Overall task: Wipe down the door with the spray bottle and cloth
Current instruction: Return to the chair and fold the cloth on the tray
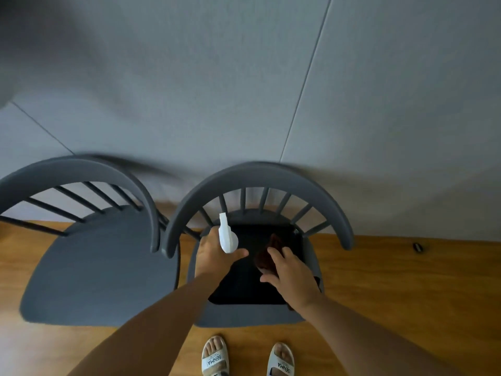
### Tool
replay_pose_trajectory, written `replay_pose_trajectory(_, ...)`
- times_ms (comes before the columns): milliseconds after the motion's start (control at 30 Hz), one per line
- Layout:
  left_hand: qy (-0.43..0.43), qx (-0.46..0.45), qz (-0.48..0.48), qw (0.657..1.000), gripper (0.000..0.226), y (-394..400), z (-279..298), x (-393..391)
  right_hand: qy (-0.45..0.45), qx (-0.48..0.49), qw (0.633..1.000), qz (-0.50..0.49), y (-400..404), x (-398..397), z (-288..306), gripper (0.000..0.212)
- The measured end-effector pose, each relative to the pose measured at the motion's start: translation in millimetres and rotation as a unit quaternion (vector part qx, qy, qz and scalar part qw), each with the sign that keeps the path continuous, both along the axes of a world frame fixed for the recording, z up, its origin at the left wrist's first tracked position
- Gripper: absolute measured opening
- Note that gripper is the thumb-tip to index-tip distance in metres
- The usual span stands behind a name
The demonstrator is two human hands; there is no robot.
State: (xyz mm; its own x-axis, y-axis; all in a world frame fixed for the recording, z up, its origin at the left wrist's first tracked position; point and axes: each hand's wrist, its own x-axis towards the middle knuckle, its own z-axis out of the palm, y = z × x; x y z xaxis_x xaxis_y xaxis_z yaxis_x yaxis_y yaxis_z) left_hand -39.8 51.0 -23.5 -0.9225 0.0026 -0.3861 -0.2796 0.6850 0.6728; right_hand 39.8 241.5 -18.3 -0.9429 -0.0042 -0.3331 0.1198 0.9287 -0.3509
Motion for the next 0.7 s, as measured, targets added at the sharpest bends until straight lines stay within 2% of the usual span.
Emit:
replay_pose_trajectory(200,0.008,-0.018,-0.054,0.998,0.089,2,-50,-12,0.005,0.010,1.000,0.021,2,-5,-53,0.074)
replay_pose_trajectory(433,0.019,-0.009,-0.035,0.999,0.089,-4,-88,-28,0.020,0.007,0.999,0.030,11,-23,-85,0.077)
replay_pose_trajectory(700,0.031,0.014,-0.010,0.999,0.090,1,-99,-47,0.026,-0.019,0.999,0.021,20,-42,-104,0.080)
